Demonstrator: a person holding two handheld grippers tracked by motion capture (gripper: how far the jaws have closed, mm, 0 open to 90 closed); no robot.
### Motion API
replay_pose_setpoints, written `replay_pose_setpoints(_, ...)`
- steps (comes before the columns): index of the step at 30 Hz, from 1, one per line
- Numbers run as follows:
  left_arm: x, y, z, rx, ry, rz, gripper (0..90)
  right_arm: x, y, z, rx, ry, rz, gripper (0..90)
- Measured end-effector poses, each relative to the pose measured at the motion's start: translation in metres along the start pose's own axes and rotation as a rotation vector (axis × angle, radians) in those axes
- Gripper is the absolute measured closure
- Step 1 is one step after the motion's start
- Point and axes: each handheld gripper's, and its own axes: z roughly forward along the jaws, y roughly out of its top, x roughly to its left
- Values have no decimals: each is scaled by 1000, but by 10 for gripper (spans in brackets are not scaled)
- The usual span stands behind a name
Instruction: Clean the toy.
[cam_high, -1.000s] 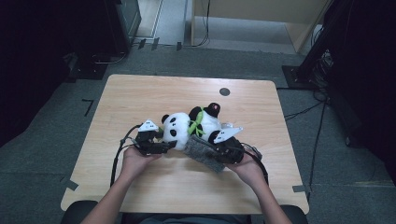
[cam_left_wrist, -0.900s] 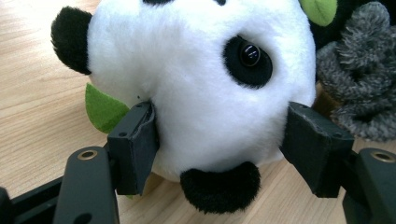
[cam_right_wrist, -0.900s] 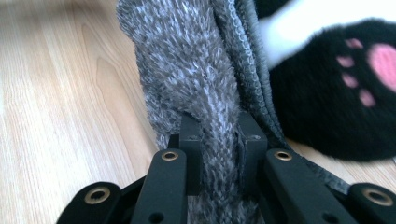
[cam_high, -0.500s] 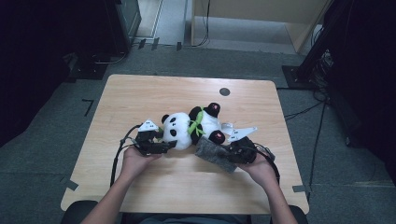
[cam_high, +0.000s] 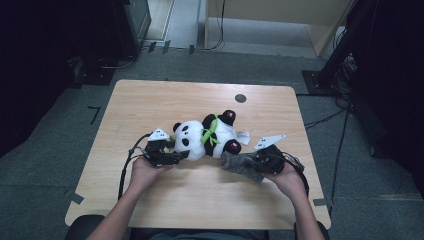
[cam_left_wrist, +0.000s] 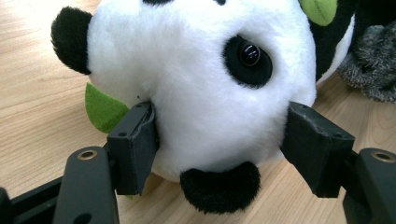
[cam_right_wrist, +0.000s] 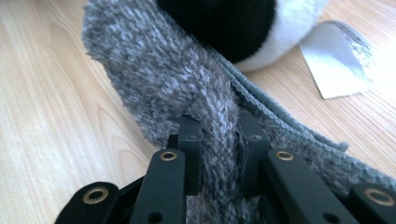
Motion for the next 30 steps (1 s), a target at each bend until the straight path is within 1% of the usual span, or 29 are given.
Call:
replay_pose_setpoints(1, 0, 0, 0, 0, 0, 0, 302, -4, -2, -1, 6, -7, 8, 767)
replay_pose_setpoints(4, 0, 0, 0, 0, 1, 1, 302, -7, -4, -3, 6, -16, 20, 766)
replay_pose_setpoints(5, 0, 0, 0, 0, 1, 1, 302, -9, -5, -4, 1, -22, 22, 766)
replay_pose_setpoints(6, 0, 0, 0, 0, 1, 1, 303, -14, -7, -5, -2, -34, 37, 767)
replay_pose_setpoints(7, 0, 0, 0, 0, 1, 1, 303, -14, -7, -5, -2, -34, 37, 767)
replay_pose_setpoints(8, 0, 0, 0, 0, 1, 1, 303, -18, -9, -6, -7, -47, 54, 768)
replay_pose_setpoints(10, 0, 0, 0, -1, 1, 1, 303, -20, -9, -7, -11, -51, 61, 768)
replay_pose_setpoints(11, 0, 0, 0, -1, 2, 2, 303, -24, -11, -9, -21, -65, 76, 769)
replay_pose_setpoints(12, 0, 0, 0, -1, 2, 2, 303, -24, -11, -9, -21, -65, 76, 769)
replay_pose_setpoints(15, 0, 0, 0, -1, 4, 5, 303, -33, -14, -12, -34, -90, 108, 770)
replay_pose_setpoints(17, 0, 0, 0, -2, 3, 4, 303, -34, -14, -12, -39, -98, 117, 772)
replay_pose_setpoints(18, 0, 0, 0, -1, 4, 6, 303, -36, -15, -14, -46, -106, 131, 773)
replay_pose_setpoints(20, -1, 0, 0, -1, 5, 7, 303, -40, -15, -17, -68, -115, 142, 776)
replay_pose_setpoints(21, 0, 0, 0, -1, 4, 6, 303, -43, -16, -20, -88, -131, 152, 777)
replay_pose_setpoints(22, 0, 0, 1, -2, 5, 6, 304, -45, -15, -22, -98, -136, 163, 777)
replay_pose_setpoints(23, 0, 0, 1, -3, 5, 6, 304, -45, -15, -22, -98, -136, 163, 777)
replay_pose_setpoints(24, -1, 0, 0, -5, 9, 5, 318, -49, -15, -23, -119, -151, 176, 778)
replay_pose_setpoints(25, -1, 0, 0, -5, 9, 5, 327, -49, -15, -23, -119, -151, 176, 778)
replay_pose_setpoints(26, -1, 1, 0, -5, 11, 1, 327, -51, -14, -24, -125, -155, 186, 778)
replay_pose_setpoints(27, -1, 1, 0, -3, 12, 2, 336, -53, -13, -25, -140, -161, 199, 778)
replay_pose_setpoints(30, 1, 2, -1, -1, 10, 0, 355, -60, -10, -29, -166, -170, 215, 779)
